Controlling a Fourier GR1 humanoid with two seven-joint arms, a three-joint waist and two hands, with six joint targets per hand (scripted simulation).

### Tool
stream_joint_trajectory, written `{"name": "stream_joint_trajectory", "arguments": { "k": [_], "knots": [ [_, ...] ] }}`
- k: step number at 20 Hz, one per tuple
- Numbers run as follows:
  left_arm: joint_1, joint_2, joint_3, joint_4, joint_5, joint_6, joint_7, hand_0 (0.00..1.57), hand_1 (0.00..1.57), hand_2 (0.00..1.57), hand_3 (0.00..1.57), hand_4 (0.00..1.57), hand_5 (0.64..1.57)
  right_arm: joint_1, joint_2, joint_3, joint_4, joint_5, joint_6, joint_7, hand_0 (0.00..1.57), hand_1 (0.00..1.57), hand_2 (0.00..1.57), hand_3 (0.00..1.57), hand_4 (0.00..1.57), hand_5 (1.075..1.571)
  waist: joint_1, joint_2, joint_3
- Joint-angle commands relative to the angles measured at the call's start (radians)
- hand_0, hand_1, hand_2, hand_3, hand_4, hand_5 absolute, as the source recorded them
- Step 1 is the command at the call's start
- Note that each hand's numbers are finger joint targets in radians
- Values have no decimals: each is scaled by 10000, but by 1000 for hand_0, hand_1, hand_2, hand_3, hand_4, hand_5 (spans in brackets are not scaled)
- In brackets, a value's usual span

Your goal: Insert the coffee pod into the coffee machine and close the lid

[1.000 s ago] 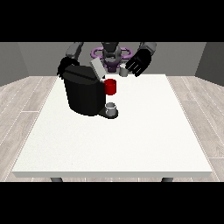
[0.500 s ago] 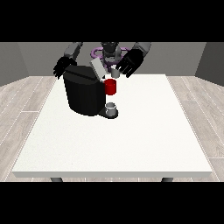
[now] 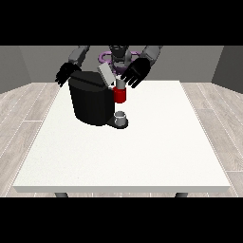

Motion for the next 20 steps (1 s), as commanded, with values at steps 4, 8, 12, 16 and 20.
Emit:
{"name": "stream_joint_trajectory", "arguments": {
  "k": [4, 8, 12, 16, 20],
  "knots": [
    [-45, -369, -85, 74, -51, -48, 47, 1251, 1251, 1294, 1208, 506, 1571, 162, 85, -42, 88, -126, 74, -124, 0, 0, 0, 0, 499, 1571, 107, -16, 0],
    [-267, -244, -125, -41, -106, -219, -78, 1185, 1185, 1264, 1195, 497, 1571, -155, -357, -589, 311, -452, 304, -123, 0, 0, 0, 0, 525, 1571, 262, 140, 0],
    [-61, -64, 56, 183, -155, 123, -217, 1190, 1190, 1269, 1201, 515, 1571, 309, -22, -217, 18, -239, 175, -472, 0, 0, 0, 0, 462, 1571, 76, 272, -2],
    [-43, -92, 32, 375, -283, 145, 43, 1164, 1164, 1239, 1182, 492, 1571, 680, -121, 32, -240, -205, 470, -312, 0, 0, 0, 0, 448, 1571, -254, 20, -2],
    [201, -362, -119, 248, -237, -119, -269, 1221, 1221, 1275, 1199, 488, 1571, 436, -367, -562, 181, -447, 388, -429, 0, 0, 0, 0, 415, 1571, 252, 31, 0]
  ]
}}
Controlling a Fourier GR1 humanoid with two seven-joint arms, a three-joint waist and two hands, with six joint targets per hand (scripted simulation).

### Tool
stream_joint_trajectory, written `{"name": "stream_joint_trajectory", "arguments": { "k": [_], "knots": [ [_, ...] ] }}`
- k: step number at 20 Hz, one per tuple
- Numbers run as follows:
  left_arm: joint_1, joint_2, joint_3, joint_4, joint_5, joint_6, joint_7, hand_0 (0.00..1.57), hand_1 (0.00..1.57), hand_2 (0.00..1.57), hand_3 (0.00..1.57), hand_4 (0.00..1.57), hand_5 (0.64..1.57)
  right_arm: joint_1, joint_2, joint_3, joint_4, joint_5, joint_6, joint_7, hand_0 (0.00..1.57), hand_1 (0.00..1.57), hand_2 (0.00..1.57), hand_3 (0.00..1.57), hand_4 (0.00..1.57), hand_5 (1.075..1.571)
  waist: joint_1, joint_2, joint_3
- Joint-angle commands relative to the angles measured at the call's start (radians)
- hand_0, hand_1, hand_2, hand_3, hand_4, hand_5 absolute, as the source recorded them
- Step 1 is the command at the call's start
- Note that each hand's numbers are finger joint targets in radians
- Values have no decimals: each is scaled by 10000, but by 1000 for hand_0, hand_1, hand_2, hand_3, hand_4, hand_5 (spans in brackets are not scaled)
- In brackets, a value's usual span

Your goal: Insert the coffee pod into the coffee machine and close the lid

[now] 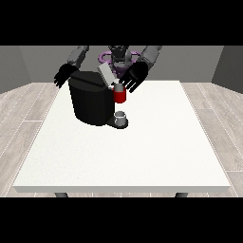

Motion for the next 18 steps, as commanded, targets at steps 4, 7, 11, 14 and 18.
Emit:
{"name": "stream_joint_trajectory", "arguments": {
  "k": [4, 7, 11, 14, 18],
  "knots": [
    [-195, -115, -57, 30, -28, -300, 2, 1221, 1221, 1265, 1171, 485, 1571, -70, 185, -21, 235, 66, -243, -82, 0, 0, 0, 0, 433, 1571, 221, 95, 0],
    [189, -356, -90, 154, -154, 226, -160, 1196, 1196, 1240, 1142, 466, 1571, -217, -2, 53, -150, 87, -168, 433, 0, 0, 0, 0, 364, 1571, 60, 121, -3],
    [109, -92, -41, 205, -204, 52, -140, 1129, 1129, 1167, 1028, 443, 1571, -2, 16, 85, -246, 170, -264, 447, 0, 0, 0, 0, 335, 1571, -17, 42, -2],
    [-98, -9, -139, 80, -317, -84, -102, 1118, 1118, 1158, 990, 442, 1571, 41, 92, 40, 69, 202, -249, -260, 0, 0, 0, 0, 438, 1571, 128, 166, 1],
    [86, 65, -181, 113, -333, -287, -401, 1066, 1066, 1116, 945, 380, 1571, 66, 468, 95, 45, 118, -503, -187, 0, 0, 0, 0, 477, 1571, 345, 36, -1]
  ]
}}
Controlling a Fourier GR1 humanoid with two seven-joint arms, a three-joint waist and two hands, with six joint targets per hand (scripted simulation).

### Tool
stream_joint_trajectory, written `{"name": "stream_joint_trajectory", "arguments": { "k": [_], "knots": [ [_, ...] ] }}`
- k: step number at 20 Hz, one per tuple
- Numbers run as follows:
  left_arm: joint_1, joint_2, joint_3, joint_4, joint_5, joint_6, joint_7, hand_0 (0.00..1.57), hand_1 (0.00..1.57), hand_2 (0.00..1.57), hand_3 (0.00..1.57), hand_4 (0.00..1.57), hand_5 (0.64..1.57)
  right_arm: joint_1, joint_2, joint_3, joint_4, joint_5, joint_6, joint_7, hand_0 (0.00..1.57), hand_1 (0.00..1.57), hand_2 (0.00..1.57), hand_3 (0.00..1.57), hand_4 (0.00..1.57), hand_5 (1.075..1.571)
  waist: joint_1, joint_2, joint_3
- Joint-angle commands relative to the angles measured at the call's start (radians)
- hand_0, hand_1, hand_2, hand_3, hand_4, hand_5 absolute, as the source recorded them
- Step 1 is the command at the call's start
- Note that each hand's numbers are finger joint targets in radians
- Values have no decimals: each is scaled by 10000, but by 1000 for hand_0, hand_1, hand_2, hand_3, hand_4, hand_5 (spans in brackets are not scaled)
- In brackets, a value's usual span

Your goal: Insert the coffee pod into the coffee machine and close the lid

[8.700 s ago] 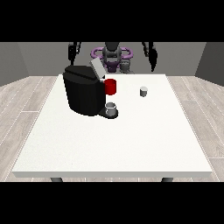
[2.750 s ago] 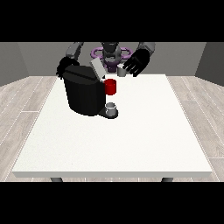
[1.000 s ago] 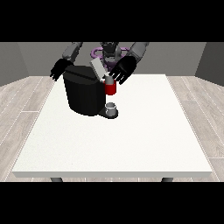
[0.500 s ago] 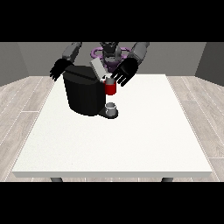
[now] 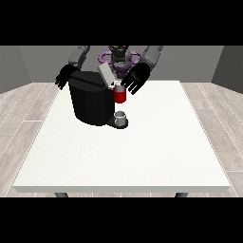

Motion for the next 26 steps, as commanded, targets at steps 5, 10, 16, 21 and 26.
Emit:
{"name": "stream_joint_trajectory", "arguments": {
  "k": [5, 10, 16, 21, 26],
  "knots": [
    [293, 7, -93, -28, -249, 263, -156, 1064, 1064, 1117, 952, 360, 1571, 221, -188, -165, 141, -144, 280, -437, 0, 0, 0, 0, 470, 1571, 95, -43, -13],
    [284, 165, -617, 55, -655, -379, -556, 0, 0, 378, 112, 0, 1571, -282, -255, -259, 85, -159, 26, 385, 0, 0, 0, 0, 419, 1571, 175, -110, -15],
    [83, 257, -613, -20, -852, -389, -322, 0, 0, 0, 0, 0, 1571, -99, -176, -238, 379, -40, 37, -386, 0, 0, 0, 0, 338, 1571, 39, 124, -11],
    [392, -64, -536, 10, -812, -357, -216, 0, 0, 0, 0, 0, 1571, 343, -72, 76, 181, -7, 187, -89, 0, 0, 0, 0, 424, 1571, 17, -572, -14],
    [715, 208, -435, 54, -730, -802, -513, 0, 0, 0, 0, 0, 1571, 571, 14, 28, 115, -114, 99, 45, 0, 0, 0, 0, 381, 1571, 331, -981, -15]
  ]
}}
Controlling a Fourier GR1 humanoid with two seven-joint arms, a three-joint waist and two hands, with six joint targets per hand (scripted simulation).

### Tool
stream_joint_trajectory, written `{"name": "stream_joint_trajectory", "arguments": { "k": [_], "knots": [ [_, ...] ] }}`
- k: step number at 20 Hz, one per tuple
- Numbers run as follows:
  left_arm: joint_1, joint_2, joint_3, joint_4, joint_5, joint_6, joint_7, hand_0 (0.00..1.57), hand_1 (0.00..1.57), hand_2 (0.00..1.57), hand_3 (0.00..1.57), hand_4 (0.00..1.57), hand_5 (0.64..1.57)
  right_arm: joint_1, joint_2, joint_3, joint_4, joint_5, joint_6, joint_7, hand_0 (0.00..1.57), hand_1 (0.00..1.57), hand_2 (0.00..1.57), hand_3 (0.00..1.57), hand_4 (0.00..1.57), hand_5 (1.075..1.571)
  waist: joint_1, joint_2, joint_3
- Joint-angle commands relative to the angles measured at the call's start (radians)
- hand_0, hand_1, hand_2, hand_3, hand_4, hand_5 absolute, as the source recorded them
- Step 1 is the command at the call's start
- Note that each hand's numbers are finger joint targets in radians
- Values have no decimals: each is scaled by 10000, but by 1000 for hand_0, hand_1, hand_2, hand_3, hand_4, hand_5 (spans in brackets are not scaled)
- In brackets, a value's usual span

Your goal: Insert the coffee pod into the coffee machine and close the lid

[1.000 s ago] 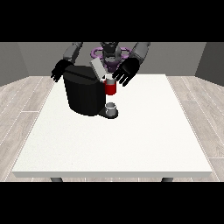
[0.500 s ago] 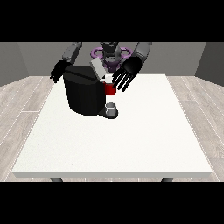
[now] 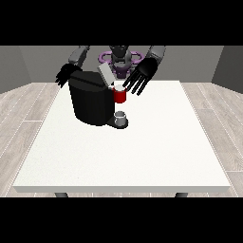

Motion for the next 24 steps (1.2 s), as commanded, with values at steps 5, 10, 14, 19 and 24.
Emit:
{"name": "stream_joint_trajectory", "arguments": {
  "k": [5, 10, 14, 19, 24],
  "knots": [
    [643, -732, 196, -188, 214, 78, 555, 0, 0, 0, 0, 0, 1571, 787, -218, -90, 7, -261, 475, -60, 0, 0, 0, 0, 433, 1571, 179, -1067, -4],
    [1507, -1670, 1421, -237, 1788, 95, 453, 0, 0, 0, 0, 0, 1571, 1204, -52, -373, 147, -376, 59, 170, 0, 0, 0, 0, 370, 1571, 1073, -2202, -14],
    [2475, -2450, 2568, -212, 3273, 137, -159, 0, 0, 0, 0, 261, 1571, 1567, -414, -400, -198, -415, 398, 128, 0, 0, 0, 0, 492, 1571, 1421, -2992, -29],
    [3722, -3021, 2592, -443, 3712, -95, -421, 0, 0, 0, 0, 0, 1571, 1740, -960, -247, -527, -366, 899, 774, 0, 0, 0, 0, 349, 1571, 2147, -4149, -11],
    [4547, -3320, 3166, -529, 4636, -474, -651, 0, 0, 0, 0, 227, 1571, 1525, -1487, -77, -1140, -603, 1822, 883, 0, 0, 0, 0, 0, 1571, 2502, -4569, -9]
  ]
}}
